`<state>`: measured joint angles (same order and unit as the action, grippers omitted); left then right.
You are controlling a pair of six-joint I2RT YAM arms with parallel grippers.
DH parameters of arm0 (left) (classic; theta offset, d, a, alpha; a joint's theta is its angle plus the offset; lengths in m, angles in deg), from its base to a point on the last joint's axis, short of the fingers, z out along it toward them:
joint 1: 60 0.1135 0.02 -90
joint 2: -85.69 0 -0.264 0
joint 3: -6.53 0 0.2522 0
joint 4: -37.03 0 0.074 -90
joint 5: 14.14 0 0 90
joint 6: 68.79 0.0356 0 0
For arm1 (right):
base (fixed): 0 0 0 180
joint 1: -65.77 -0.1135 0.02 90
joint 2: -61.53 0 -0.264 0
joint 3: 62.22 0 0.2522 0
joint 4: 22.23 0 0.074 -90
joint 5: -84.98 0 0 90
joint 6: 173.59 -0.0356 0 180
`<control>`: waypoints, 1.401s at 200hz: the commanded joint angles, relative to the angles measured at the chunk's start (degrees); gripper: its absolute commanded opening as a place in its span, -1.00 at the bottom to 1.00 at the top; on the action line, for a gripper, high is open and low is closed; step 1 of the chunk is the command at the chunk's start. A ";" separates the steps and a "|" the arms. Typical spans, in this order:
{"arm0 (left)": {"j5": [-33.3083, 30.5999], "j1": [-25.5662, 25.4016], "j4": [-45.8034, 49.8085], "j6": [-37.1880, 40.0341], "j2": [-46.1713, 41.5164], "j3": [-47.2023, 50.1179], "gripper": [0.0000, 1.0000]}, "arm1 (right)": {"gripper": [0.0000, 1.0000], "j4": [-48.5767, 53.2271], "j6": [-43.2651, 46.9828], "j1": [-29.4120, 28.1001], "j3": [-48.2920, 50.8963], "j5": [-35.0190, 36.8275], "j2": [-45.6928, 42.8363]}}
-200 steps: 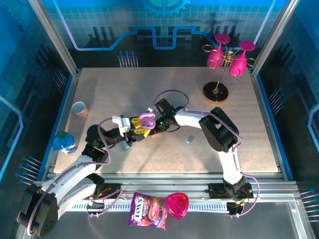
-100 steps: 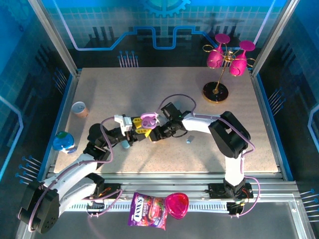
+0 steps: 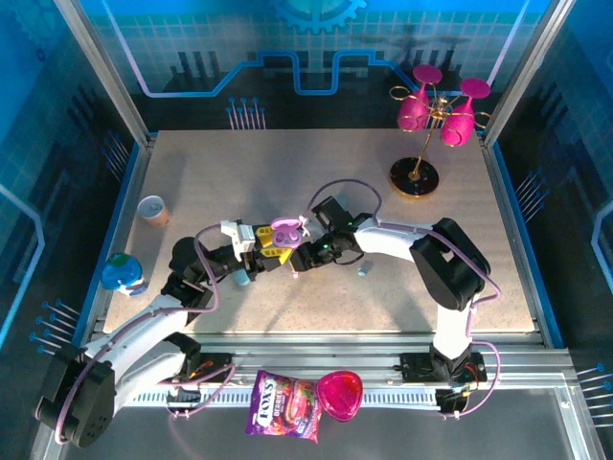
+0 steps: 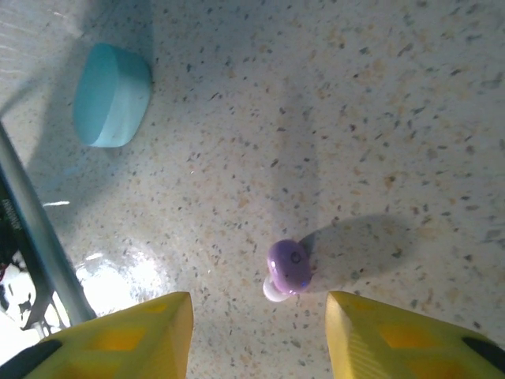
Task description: Insert wireless bluetooth earbuds into charging case
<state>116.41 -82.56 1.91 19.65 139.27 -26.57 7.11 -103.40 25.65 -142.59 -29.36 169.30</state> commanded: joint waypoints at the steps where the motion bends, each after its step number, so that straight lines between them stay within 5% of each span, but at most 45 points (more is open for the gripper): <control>1: 1.27 -0.33 -2.17 -0.92 -0.38 -0.65 -0.36 | -0.11 6.26 3.64 -1.52 -5.39 4.99 2.77; 72: 0.23 -0.44 -0.53 -0.01 -1.79 0.21 -0.36 | -0.29 11.65 6.70 -2.57 -12.82 3.38 9.52; 280: 0.22 -0.45 -1.04 -0.06 -0.23 -0.85 -0.36 | -0.41 11.60 8.26 -3.07 -9.49 -0.04 8.75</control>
<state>116.37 -82.67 2.11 19.69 138.90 -26.57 17.07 -96.12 23.33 -152.79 -28.18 178.87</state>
